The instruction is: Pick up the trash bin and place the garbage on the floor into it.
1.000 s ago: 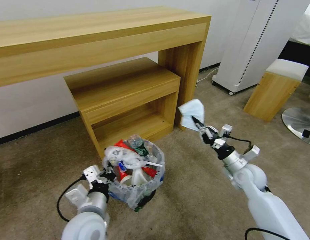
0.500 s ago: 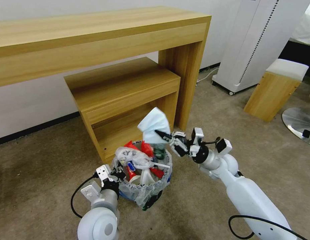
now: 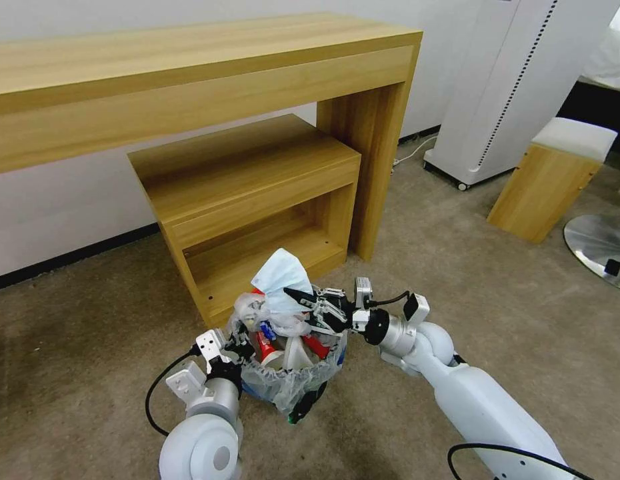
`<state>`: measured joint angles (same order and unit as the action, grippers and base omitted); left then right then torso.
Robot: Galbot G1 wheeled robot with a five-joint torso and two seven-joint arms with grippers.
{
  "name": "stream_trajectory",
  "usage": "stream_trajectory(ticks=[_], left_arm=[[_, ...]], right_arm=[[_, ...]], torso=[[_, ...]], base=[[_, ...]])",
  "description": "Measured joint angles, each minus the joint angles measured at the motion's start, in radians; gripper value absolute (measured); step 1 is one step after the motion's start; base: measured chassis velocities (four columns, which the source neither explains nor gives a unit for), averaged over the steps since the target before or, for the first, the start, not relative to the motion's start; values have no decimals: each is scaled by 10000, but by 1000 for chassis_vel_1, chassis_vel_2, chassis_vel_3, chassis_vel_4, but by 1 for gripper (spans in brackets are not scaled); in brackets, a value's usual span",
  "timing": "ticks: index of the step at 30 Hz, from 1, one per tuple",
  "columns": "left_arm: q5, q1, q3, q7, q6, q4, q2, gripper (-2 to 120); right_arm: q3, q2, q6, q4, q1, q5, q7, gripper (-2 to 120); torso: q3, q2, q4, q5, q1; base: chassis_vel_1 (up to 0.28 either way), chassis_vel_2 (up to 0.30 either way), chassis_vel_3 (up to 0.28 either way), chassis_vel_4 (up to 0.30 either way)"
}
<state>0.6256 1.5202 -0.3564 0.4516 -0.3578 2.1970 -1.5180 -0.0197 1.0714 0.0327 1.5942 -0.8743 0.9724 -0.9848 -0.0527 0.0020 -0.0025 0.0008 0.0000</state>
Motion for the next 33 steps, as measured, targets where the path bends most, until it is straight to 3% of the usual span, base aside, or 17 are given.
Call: stream_trajectory(ticks=[2,7,10,12,14,16,17,21,33], left_arm=[[-23,29,-17,-1,-4,44,-2,3],[-15,46,-108,-1,-15,120,1,3],[55,48,-219,3,-37,222,35,3],[75,47,-237,7,-43,254,42,3],[109,58,-241,13,-67,358,51,3],[110,66,-232,14,-70,379,51,3],[104,110,-182,16,-80,446,44,3],[48,182,-113,17,-88,541,40,3],[-18,346,-125,17,-96,809,85,3]], right_arm=[[-166,-185,-61,89,-107,-94,-51,32],[-378,-469,-72,190,-236,-298,-176,43],[-602,-760,-62,343,-394,-402,-255,61],[-677,-828,-73,370,-432,-463,-259,64],[-835,-945,-198,390,-479,-845,-103,75],[-851,-960,-215,386,-483,-909,-58,75],[-890,-1001,-310,374,-509,-1059,144,86],[-906,-1003,-525,444,-549,-1253,458,97],[-767,-988,-626,543,-273,-1334,809,100]], torso=[[1,0,0,0,0],[0,0,-1,0,0],[1,0,0,1,0],[0,0,0,0,0],[1,0,-1,1,0],[0,0,-1,1,0],[1,0,0,0,0],[1,0,0,0,0],[1,-1,0,0,0]], base=[[0,0,0,0],[0,0,0,0],[0,0,0,0],[0,0,0,0],[0,0,0,0],[0,0,0,0],[0,0,0,0],[0,0,0,0],[0,0,0,0]])
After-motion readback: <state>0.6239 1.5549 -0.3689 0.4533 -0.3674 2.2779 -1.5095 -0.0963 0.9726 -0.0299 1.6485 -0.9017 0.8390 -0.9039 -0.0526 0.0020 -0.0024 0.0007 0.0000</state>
